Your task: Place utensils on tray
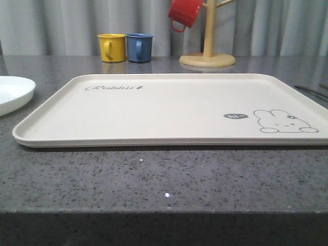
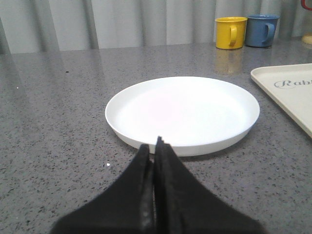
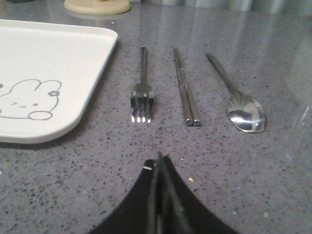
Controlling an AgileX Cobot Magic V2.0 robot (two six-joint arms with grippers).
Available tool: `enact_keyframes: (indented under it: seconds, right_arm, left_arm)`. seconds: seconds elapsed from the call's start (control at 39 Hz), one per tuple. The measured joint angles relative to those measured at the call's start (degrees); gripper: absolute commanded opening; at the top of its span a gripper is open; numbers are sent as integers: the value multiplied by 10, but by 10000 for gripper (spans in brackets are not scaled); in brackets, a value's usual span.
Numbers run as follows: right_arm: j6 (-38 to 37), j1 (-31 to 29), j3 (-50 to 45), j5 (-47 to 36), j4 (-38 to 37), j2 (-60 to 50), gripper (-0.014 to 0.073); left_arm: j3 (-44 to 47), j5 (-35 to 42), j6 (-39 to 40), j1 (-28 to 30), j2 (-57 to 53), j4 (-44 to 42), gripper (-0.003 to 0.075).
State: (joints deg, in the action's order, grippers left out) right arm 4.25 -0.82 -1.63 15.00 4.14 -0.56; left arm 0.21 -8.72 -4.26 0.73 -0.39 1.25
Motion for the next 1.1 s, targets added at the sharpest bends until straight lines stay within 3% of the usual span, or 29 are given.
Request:
enact_keyframes:
  seconds: [1.1]
  right_arm:
    - [0,0,0,-7,3,0,-69]
  left_arm:
    - [0,0,0,0,0,0,-18]
